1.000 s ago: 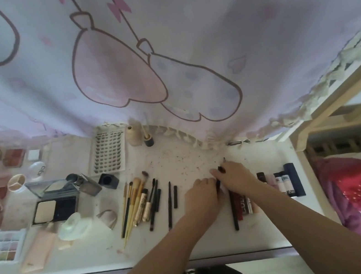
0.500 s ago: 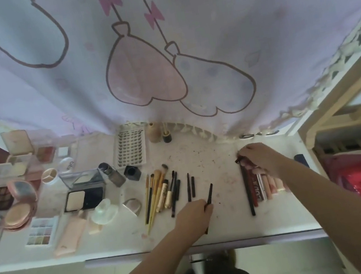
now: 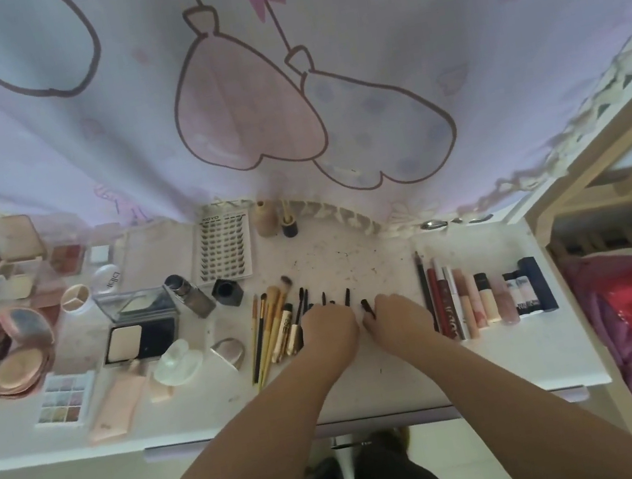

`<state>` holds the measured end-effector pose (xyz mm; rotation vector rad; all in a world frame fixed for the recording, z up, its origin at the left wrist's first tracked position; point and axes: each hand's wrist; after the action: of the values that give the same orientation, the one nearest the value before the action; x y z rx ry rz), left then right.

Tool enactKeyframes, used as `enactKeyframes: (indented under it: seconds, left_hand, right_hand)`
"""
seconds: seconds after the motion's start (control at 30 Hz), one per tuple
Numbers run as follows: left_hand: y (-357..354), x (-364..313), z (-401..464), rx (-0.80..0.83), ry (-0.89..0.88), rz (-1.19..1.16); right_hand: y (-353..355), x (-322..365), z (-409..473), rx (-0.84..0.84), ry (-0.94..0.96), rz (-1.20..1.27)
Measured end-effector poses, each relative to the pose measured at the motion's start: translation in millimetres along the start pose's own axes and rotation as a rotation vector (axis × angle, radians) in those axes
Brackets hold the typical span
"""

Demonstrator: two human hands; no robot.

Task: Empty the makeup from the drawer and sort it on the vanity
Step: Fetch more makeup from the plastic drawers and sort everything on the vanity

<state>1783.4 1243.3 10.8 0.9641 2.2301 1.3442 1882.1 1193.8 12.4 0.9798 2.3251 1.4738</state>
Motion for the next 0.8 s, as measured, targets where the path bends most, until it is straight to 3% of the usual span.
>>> enactKeyframes:
  seconds: [0.23, 0.43, 0.63, 0.8]
  left_hand:
    - [-7.0, 22.5, -1.4, -0.034, -0.015, 0.049]
    - [-0.6, 23.9, 3.3, -0.171, 0.004, -0.087]
    - [16.6, -44.3, 28.1, -0.286, -0.151, -0.286]
    - [15.2, -92.8, 53.8, -0.227, -0.061, -0.413]
  right_hand:
    - [-14.5, 22.7, 6.1, 0.056, 0.085, -0.074]
    - [10.7, 8.5, 17.2, 0.002, 0.112, -0.023]
    - [65.5, -61.3, 57.9, -0.132, -0.089, -0.009]
    - [59.4, -70.1, 75.8, -0.129, -0.077, -0.143]
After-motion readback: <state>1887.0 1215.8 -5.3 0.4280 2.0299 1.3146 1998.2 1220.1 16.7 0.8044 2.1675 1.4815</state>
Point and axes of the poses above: each hand's wrist, its own z-axis towards the middle knuckle, its own y-axis out of the back of the hand, x = y × z, and after that the axes turned 8 degrees about -y, right-handed
